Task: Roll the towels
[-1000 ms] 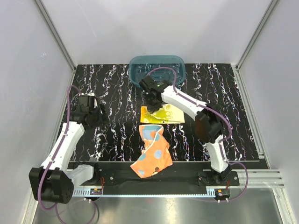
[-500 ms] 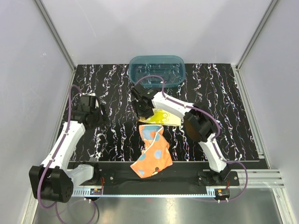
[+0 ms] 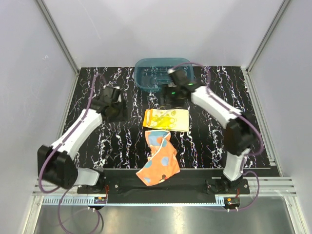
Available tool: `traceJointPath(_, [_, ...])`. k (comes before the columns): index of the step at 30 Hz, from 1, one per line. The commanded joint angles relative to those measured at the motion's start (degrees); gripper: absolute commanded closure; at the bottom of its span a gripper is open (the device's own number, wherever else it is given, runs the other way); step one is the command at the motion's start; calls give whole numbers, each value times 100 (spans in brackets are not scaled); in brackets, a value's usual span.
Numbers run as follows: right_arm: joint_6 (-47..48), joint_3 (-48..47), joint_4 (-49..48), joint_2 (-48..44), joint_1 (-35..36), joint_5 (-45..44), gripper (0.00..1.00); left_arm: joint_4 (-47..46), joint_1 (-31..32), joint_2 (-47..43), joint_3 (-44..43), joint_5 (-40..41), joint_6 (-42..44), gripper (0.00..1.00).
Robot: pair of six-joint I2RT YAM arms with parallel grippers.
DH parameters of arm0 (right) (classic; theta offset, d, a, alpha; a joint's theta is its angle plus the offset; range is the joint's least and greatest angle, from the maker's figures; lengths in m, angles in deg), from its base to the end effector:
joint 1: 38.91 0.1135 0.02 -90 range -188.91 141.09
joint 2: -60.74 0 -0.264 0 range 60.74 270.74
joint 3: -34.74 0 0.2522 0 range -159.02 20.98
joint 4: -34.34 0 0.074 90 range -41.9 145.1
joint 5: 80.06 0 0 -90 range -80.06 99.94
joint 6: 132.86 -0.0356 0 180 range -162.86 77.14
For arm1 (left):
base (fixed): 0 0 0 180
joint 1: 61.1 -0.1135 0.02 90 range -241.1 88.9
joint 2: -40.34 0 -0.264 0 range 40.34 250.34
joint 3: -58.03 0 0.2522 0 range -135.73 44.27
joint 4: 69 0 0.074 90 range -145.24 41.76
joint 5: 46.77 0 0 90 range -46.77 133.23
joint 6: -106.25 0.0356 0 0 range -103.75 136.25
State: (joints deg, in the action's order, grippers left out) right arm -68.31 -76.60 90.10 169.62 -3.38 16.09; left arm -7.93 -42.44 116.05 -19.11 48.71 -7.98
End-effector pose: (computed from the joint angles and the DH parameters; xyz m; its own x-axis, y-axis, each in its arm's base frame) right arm 0.3418 0.2488 0.2864 -0.8599 -0.0890 -0.5027 -0.2884 0.8972 0.3344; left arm 0.2496 -0.0807 0.2812 -0.8574 -0.1416 -0.4947 -0.0868 0.9874 -0.1323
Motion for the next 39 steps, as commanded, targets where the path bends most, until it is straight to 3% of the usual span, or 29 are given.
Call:
traceJointPath(1, [-241, 1002, -139, -832, -922, 132, 31, -423, 331, 741, -700, -177, -73, 34])
traceJointPath(6, [22, 2040, -139, -1211, -1408, -35, 49, -556, 753, 1946, -1711, -714, 49, 37])
traceJointPath(9, [102, 2287, -183, -1141, -1531, -97, 51, -460, 982, 2868, -2389, -837, 94, 38])
traceJointPath(15, [137, 2384, -297, -895, -1628, -114, 52, -424, 1167, 3678, -2970, -987, 24, 41])
traceJointPath(24, [190, 2261, -306, -710, -1663, -61, 53, -371, 1202, 4005, -2927, -749, -82, 46])
traceJointPath(27, [199, 2278, -315, -684, -1672, -70, 53, -512, 1202, 4005, -2812, -890, -82, 52])
traceJointPath(31, [207, 2357, -350, -649, -1681, -44, 54, -644, 1202, 4023, -2698, -1127, -91, 67])
traceJointPath(39, [207, 2446, -368, -684, -1716, -44, 54, -600, 1202, 4093, -2680, -1084, -82, 69])
